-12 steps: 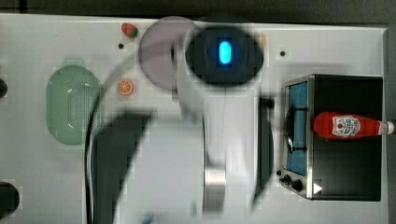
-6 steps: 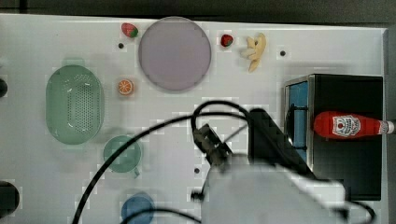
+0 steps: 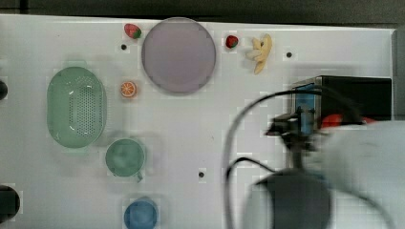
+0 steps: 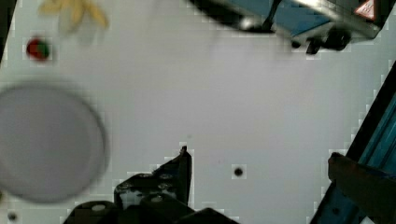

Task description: Pick Ketchup from oven and place it on table.

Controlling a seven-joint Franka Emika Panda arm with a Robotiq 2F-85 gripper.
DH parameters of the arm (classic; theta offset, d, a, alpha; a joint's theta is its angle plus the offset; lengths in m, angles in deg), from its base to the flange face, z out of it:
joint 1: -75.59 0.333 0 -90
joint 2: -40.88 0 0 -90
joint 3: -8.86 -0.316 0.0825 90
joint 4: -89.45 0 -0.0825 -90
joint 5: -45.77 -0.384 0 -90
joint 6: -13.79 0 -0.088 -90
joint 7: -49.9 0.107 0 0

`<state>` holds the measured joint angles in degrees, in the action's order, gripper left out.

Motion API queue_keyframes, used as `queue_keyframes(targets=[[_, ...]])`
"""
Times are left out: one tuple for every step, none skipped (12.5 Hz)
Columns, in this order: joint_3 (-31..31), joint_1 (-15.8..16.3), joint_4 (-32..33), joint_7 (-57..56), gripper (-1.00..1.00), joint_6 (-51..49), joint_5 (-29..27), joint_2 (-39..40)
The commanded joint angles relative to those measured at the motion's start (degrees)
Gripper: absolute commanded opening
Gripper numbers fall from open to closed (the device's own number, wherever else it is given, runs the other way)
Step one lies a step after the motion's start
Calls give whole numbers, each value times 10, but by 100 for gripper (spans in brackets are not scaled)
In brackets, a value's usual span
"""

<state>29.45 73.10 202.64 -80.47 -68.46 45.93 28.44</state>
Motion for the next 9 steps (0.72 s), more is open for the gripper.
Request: queue_keyframes(targets=[[24, -9, -25, 0, 100, 59, 3, 45], [46, -12, -26, 0, 100, 100, 3, 66], [66, -14, -27, 0, 100, 138, 3, 87], [87, -15, -30, 0, 100, 177, 3, 113], [105, -16, -41, 0, 100, 198, 3, 147], [110, -16, -49, 0, 100, 201, 3, 165], [117, -19, -61, 1, 100, 204, 1, 188], [124, -25, -72, 2, 100, 205, -15, 220], [125, -30, -73, 2, 100, 206, -44, 237]])
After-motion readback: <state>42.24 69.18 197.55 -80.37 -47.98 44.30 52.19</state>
